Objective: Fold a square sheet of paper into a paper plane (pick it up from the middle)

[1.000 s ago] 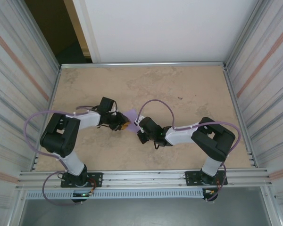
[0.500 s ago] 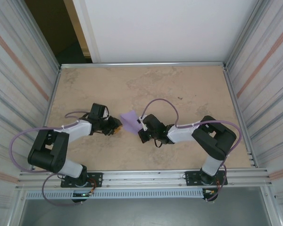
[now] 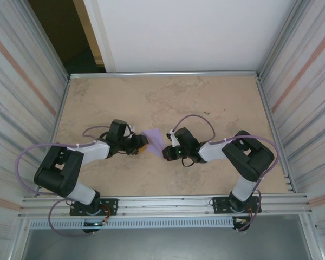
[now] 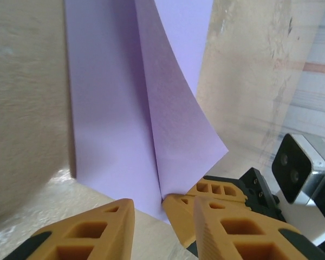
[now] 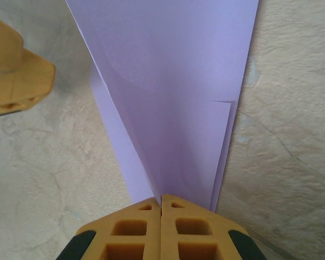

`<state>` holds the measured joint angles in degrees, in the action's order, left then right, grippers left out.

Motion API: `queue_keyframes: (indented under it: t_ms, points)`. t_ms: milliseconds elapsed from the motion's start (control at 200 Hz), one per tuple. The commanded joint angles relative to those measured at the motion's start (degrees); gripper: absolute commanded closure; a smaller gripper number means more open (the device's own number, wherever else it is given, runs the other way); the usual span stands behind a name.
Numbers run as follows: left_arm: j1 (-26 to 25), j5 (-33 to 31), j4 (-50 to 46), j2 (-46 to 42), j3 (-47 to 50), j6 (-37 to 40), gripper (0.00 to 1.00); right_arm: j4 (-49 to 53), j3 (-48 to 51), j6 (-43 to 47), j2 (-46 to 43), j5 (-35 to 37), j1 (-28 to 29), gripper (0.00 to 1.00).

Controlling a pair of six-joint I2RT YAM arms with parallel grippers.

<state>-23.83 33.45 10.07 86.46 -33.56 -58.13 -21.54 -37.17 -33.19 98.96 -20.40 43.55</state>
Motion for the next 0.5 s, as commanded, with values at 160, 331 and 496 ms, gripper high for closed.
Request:
queue_keyframes:
  t_ms: [160,331,496]
  points:
    - [-1.93,2.31,1.1,5.38,-5.53,3.82,0.64,-4.51,2.66,-5.45,-0.26,-6.86,-2.96,0.96]
    - [-2.74,3.36,0.49,8.71,-8.3,5.38,0.61,-6.96,3.39,-7.29,0.75,-9.2,-4.42,0.96]
    - [-3.39,3.46,0.69,10.89,-9.24,6.11,0.6,-9.86,4.5,-9.84,2.06,-10.94,-5.94,0.96]
